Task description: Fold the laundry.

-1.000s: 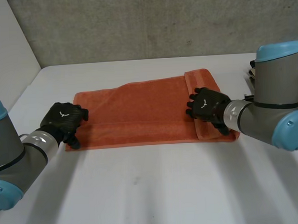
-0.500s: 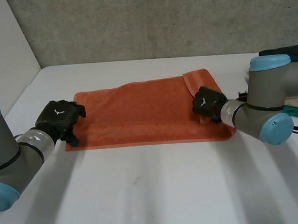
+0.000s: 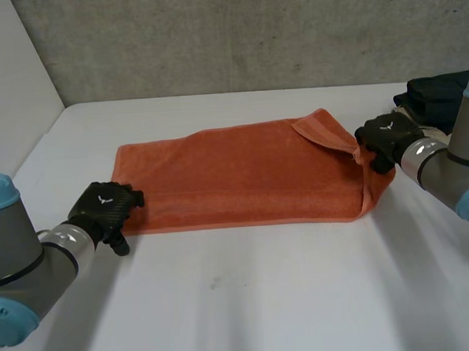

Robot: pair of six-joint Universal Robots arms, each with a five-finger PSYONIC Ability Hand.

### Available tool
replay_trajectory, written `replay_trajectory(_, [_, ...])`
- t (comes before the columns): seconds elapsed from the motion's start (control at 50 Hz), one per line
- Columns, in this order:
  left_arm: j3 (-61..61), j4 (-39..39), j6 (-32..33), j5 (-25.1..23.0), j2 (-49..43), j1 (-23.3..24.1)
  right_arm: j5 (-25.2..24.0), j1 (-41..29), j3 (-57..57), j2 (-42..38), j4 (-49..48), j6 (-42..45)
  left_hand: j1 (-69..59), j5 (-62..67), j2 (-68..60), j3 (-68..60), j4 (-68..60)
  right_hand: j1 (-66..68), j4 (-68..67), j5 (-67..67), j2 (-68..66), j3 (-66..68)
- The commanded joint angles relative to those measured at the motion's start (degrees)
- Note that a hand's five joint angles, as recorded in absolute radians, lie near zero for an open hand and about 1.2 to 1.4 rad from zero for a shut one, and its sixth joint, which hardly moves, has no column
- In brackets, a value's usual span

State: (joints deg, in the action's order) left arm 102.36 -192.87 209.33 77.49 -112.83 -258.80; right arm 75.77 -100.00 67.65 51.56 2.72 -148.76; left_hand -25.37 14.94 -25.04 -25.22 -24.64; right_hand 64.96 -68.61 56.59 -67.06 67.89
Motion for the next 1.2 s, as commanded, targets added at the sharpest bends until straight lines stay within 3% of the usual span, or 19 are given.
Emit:
replay_trajectory(0.02, [-4.5,-2.2,2.9,0.2,-5.2,-1.1,-0.6,0.2,3.4,0.6,-2.1,0.5,-5.9,6.3,-6.2,-6.0,-6.6,15.0,-11.4,13.4,-12.9,12.1])
replay_trajectory(0.4, [-19.4,-1.3,7.0,1.7,-17.6,-0.1,-2.0,0.9,6.6,0.1,-3.2,1.1,-9.2,9.6,-9.6,-9.4,-10.0,15.0,-11.4,13.4,-12.9,12.1])
replay_trajectory(0.48, [-21.8,-0.9,7.0,2.0,-19.1,0.1,-2.2,1.1,6.5,0.2,-3.2,1.2,-22.6,23.1,-23.0,-22.8,-23.4,15.0,-11.4,13.4,-12.9,12.1])
replay_trajectory(0.5, [-22.5,-1.1,6.8,2.1,-19.2,0.2,-2.3,1.2,6.5,0.2,-3.2,1.3,-33.2,33.6,-33.5,-33.3,-33.9,15.0,-11.4,13.4,-12.9,12.1])
replay_trajectory(0.58, [-23.5,-1.7,6.0,1.7,-19.4,0.7,-2.5,1.2,6.6,0.2,-3.2,1.3,-54.6,55.0,-54.9,-54.7,-55.3,15.0,-11.4,13.4,-12.9,12.1])
replay_trajectory(0.7, [-24.7,-2.2,4.2,2.1,-20.0,0.7,-2.6,1.1,6.6,0.6,-2.8,1.3,-54.6,55.1,-55.0,-54.8,-55.4,15.0,-11.4,13.4,-12.9,12.1])
replay_trajectory(0.86, [-19.5,1.1,0.6,2.6,-9.7,0.1,-2.4,1.1,6.9,4.4,1.0,2.0,-54.6,55.1,-55.0,-54.8,-55.4,15.0,-11.4,13.4,-12.9,12.1])
replay_trajectory(1.0, [-13.9,8.7,-3.8,3.0,12.2,-3.0,-2.0,4.4,2.6,17.7,8.6,-0.5,-54.6,55.1,-55.0,-54.8,-55.4,15.0,-11.4,13.4,-12.9,12.1])
replay_trajectory(1.12, [-14.6,13.7,-10.5,2.0,27.9,-6.4,-2.6,8.8,-3.4,26.6,15.7,-7.7,-54.6,55.1,-55.0,-54.8,-55.4,15.0,-11.4,13.4,-12.9,12.1])
replay_trajectory(1.2, [-15.3,17.3,-12.3,1.0,29.4,-8.8,-4.0,11.0,-3.7,28.7,17.8,-10.1,-54.6,55.1,-55.0,-54.8,-55.4,15.0,-11.4,13.4,-12.9,12.1])
